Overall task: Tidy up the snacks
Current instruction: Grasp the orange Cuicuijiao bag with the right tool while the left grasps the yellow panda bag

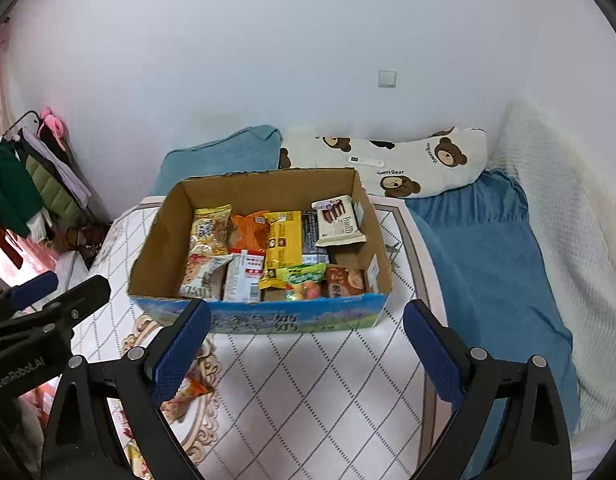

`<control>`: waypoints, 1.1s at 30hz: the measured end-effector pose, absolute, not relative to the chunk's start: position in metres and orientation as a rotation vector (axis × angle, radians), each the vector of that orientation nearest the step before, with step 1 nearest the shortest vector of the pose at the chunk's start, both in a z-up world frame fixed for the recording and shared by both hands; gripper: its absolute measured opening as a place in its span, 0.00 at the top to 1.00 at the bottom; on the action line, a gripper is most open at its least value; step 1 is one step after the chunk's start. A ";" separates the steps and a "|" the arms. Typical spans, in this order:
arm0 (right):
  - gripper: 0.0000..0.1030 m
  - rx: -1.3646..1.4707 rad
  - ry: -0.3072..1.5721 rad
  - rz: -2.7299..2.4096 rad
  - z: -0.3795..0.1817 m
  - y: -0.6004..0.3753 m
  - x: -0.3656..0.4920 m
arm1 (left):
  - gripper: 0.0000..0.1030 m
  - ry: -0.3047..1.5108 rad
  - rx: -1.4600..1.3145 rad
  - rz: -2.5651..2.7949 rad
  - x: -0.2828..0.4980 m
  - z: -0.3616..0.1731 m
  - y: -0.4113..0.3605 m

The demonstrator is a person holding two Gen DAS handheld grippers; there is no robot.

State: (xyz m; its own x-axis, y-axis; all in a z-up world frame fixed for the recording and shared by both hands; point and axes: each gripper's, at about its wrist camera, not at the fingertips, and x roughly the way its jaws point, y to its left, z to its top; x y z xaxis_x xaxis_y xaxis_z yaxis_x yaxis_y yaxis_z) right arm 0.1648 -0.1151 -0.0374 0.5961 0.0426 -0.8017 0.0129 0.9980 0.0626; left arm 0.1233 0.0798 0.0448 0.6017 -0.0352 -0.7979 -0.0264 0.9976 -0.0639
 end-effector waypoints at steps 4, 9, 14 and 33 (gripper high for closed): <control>0.02 0.069 0.974 0.049 -0.051 -0.100 0.151 | 0.14 0.962 -0.089 0.027 0.105 0.032 0.106; 0.02 0.026 1.186 0.075 -0.139 -0.073 0.127 | 0.14 1.115 -0.081 0.126 0.076 -0.029 0.154; 0.02 -0.012 1.417 0.067 -0.243 -0.059 0.106 | 0.14 1.325 -0.087 0.173 0.046 -0.105 0.179; 0.11 0.137 1.504 0.237 -0.264 -0.035 0.110 | 0.37 1.675 -0.338 0.027 -0.001 -0.226 0.165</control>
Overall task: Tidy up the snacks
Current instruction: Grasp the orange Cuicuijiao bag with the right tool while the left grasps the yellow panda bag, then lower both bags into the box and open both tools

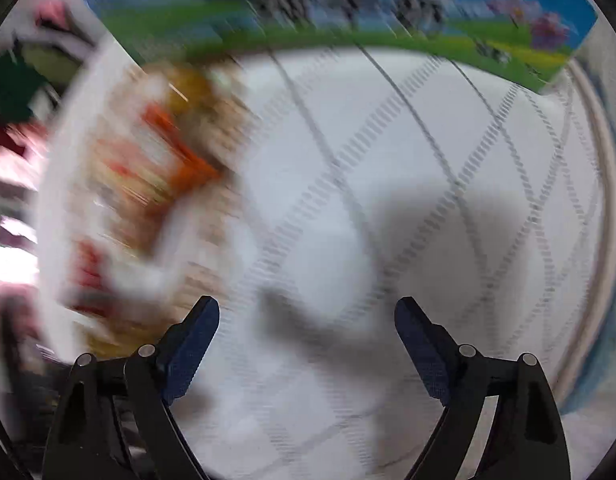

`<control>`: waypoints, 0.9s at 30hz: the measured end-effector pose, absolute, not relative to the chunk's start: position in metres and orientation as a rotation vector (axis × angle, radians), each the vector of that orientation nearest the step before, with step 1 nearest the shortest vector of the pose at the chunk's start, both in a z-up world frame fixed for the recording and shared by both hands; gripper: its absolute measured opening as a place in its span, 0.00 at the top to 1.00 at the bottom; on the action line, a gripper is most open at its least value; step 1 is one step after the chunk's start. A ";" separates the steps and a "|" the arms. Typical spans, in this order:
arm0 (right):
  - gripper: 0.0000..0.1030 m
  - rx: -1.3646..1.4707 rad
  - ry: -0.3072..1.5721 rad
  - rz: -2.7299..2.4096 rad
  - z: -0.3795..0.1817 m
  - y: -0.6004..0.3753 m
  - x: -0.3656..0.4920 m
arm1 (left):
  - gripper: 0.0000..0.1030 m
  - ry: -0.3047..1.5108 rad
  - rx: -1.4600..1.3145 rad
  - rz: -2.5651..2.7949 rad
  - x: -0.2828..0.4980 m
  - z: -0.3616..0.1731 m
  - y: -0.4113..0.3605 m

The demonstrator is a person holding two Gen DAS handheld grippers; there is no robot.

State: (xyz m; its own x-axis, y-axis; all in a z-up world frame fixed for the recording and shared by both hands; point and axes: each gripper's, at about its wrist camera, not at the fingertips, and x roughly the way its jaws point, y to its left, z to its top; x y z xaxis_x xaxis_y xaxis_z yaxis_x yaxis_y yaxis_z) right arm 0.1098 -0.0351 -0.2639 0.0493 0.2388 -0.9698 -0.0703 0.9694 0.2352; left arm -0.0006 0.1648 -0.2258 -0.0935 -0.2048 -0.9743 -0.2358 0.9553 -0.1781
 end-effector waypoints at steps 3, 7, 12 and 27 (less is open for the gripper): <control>0.11 0.362 1.516 0.313 -0.250 -0.021 0.128 | 0.40 1.630 -0.342 0.076 0.001 -0.219 0.184; 0.11 0.497 1.546 0.280 -0.256 0.008 0.158 | 0.40 1.596 -0.417 0.135 0.003 -0.213 0.210; 0.11 0.487 1.626 0.123 -0.286 0.034 0.193 | 0.40 1.586 -0.485 0.148 0.004 -0.215 0.221; 0.39 -0.226 1.615 0.369 -0.285 0.057 0.135 | 0.35 1.616 -0.533 0.132 -0.003 -0.241 0.251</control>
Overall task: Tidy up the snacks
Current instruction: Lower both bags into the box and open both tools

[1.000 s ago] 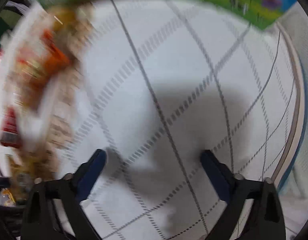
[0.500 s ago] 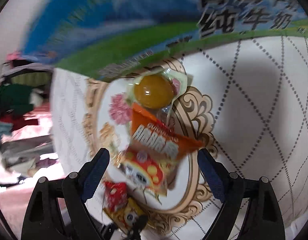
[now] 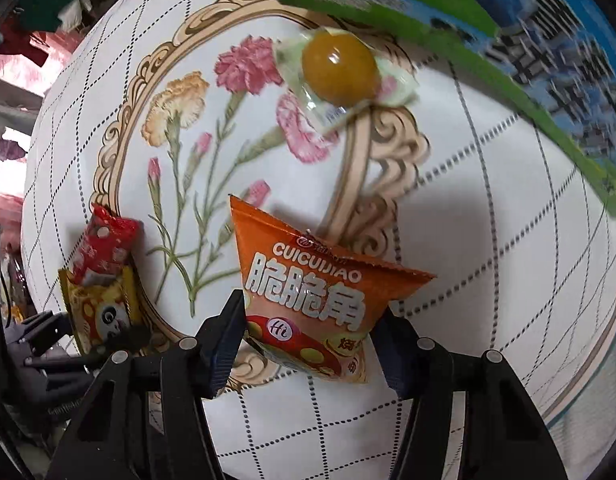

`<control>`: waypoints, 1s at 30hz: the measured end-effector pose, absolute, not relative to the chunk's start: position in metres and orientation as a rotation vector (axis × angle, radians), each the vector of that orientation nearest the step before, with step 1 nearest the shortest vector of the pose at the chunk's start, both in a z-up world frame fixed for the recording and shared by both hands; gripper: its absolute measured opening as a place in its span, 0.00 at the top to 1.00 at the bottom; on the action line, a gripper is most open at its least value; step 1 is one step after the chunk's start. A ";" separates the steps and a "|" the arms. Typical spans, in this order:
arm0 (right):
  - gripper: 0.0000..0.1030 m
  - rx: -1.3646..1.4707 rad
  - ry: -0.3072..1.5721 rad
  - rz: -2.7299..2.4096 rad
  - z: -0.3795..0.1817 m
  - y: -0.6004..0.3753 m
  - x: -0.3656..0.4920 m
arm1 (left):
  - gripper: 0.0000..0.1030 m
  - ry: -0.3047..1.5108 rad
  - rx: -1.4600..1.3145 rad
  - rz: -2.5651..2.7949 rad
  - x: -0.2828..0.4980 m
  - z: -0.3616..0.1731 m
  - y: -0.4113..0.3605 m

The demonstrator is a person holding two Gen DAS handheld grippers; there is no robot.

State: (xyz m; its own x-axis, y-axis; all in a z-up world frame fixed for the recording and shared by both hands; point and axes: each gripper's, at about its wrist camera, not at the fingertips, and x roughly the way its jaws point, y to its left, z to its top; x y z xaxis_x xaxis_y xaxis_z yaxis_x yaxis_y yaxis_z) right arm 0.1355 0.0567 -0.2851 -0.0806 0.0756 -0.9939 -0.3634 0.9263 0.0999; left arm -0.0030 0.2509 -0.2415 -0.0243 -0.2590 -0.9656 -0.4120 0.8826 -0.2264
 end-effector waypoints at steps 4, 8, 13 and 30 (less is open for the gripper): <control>0.39 -0.158 1.589 0.331 -0.290 0.045 0.134 | 0.44 1.602 -0.445 0.139 -0.003 -0.238 0.240; 0.50 -0.092 1.546 0.324 -0.283 0.021 0.126 | 0.48 1.588 -0.402 0.109 -0.001 -0.229 0.224; 0.52 -0.013 1.515 0.349 -0.251 -0.015 0.112 | 0.48 1.569 -0.390 0.051 -0.006 -0.211 0.208; 0.53 0.243 1.222 0.295 -0.094 -0.139 0.214 | 0.47 1.264 -0.294 -0.288 0.164 -0.030 0.091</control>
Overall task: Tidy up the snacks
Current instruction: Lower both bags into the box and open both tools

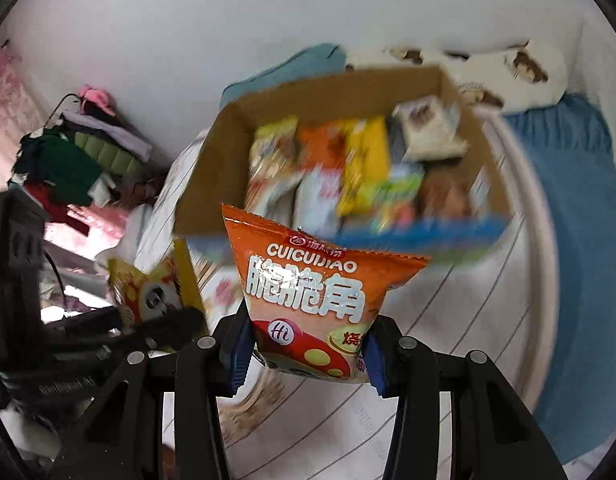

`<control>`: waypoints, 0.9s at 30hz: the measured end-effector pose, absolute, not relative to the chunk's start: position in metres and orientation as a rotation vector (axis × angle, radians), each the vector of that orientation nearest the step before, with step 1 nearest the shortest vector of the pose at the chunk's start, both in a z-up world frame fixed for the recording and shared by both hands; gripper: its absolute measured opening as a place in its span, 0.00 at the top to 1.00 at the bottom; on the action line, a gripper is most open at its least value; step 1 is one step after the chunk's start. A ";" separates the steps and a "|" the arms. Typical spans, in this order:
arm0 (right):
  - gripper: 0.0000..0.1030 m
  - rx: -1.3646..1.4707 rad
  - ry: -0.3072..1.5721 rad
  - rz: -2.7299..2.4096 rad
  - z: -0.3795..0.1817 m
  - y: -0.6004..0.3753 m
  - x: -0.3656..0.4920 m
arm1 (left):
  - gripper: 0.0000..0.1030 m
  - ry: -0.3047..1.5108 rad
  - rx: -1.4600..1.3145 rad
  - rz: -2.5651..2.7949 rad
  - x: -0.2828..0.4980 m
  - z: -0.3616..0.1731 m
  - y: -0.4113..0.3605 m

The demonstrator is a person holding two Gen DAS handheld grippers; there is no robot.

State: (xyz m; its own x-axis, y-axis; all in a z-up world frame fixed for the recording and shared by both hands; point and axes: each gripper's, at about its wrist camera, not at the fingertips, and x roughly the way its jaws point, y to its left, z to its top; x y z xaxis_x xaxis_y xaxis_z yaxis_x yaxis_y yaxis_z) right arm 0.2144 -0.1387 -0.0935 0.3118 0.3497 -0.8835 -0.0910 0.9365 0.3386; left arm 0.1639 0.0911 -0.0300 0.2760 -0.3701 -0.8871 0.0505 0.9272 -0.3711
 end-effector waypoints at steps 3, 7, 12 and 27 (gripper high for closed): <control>0.53 0.226 1.223 0.260 -0.095 -0.147 0.263 | 0.47 1.265 -0.236 -0.278 0.219 -0.021 0.073; 0.53 0.208 1.295 0.252 -0.117 -0.152 0.324 | 0.47 1.322 -0.197 -0.251 0.283 -0.034 0.066; 0.53 0.210 1.405 0.265 -0.162 -0.144 0.376 | 0.47 1.445 -0.195 -0.229 0.340 -0.076 0.063; 0.05 0.176 1.563 0.227 -0.235 -0.138 0.425 | 0.09 1.535 -0.161 -0.170 0.387 -0.118 0.064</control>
State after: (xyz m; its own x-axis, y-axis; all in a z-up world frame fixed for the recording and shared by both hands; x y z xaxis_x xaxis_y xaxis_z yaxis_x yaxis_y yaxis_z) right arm 0.4248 -0.1379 -0.2345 -0.0055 0.2534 -0.9673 -0.0318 0.9668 0.2535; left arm 0.3870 0.0637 -0.1177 0.0283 -0.2100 -0.9773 0.0085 0.9777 -0.2098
